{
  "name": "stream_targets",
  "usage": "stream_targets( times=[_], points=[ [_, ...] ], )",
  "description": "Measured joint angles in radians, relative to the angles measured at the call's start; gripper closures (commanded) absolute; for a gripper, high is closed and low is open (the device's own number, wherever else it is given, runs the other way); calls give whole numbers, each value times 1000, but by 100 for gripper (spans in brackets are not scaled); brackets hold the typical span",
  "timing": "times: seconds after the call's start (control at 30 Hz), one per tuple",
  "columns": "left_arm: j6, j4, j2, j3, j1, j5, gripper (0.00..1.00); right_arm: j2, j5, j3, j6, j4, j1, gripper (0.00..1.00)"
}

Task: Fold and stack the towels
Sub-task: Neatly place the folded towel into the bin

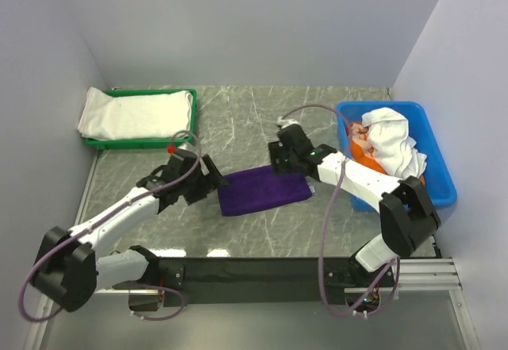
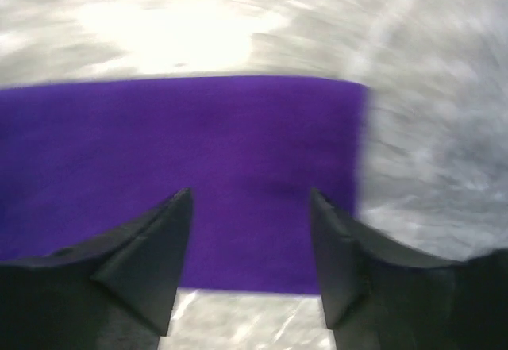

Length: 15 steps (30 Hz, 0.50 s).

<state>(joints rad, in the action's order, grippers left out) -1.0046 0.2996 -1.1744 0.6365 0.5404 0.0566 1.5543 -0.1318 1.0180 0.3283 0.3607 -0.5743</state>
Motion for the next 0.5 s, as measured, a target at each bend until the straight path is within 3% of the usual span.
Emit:
stream_targets(
  times=[0.2,0.33,0.5],
  points=[
    [109,122,105,77,-190,-79,1,-22,-18,100,-78,13,-273,21],
    [195,188,130,88,-309,-126,1,62,-21,176,-130,23,-445,21],
    [291,256,162,87,-420,-188,1,215,-18,253,-201,31,-571,25]
  ],
)
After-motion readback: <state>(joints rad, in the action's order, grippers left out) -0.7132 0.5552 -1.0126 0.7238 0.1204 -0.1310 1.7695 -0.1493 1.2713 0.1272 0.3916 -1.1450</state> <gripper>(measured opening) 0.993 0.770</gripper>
